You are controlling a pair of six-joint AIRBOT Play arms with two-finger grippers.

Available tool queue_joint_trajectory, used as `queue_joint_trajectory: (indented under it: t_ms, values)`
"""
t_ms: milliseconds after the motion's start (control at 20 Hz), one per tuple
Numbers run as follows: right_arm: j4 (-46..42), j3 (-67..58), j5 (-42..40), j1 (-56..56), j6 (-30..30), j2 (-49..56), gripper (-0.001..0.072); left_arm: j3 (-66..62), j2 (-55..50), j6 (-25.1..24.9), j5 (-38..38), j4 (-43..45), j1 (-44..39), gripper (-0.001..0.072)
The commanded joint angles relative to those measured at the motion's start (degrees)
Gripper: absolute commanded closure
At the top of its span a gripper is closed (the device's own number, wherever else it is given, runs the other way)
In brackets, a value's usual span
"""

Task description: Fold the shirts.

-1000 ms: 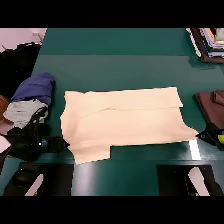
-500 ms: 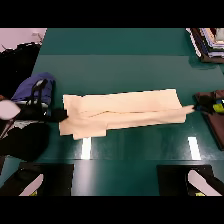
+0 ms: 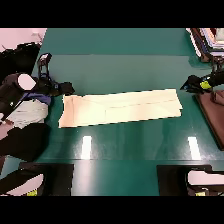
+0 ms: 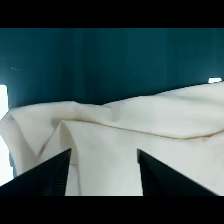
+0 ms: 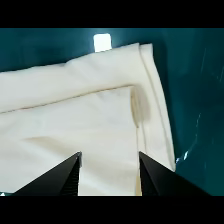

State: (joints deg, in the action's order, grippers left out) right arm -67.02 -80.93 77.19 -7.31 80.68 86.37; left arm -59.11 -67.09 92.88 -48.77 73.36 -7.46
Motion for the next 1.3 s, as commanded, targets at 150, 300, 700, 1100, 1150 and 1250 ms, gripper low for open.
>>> queue_joint_trajectory:
  t_ms: [150, 300, 700, 1100, 1150, 1250]
  values:
    - [6.2, 6.4, 1.6, -10.5, -8.2, 3.6, 0.021, -1.7, -0.9, -0.5, -5.1, -4.9, 0.0, 0.068]
    - [16.8, 9.7, 3.0, -15.1, -11.8, 8.4, 0.0135, -1.7, -1.5, -0.9, -3.7, -10.5, -0.1, 0.0681]
    - [19.4, 5.6, 4.2, -5.4, -13.3, 16.0, 0.0324, -4.4, -12.3, -2.9, 4.3, -15.6, -14.4, 0.0681]
    - [25.1, -2.8, 9.7, -0.2, -14.1, 7.6, 0.0699, -19.7, -28.2, -2.9, 3.7, -15.8, -23.6, 0.0681]
    - [27.2, -4.2, 9.8, 0.4, -12.7, 5.3, 0.0699, -21.0, -29.6, -2.9, 3.8, -15.8, -24.3, 0.0681]
    - [30.1, -7.3, 9.7, 3.0, -11.7, 0.9, 0.0699, -22.5, -31.8, -2.8, 3.9, -15.8, -25.3, 0.0681]
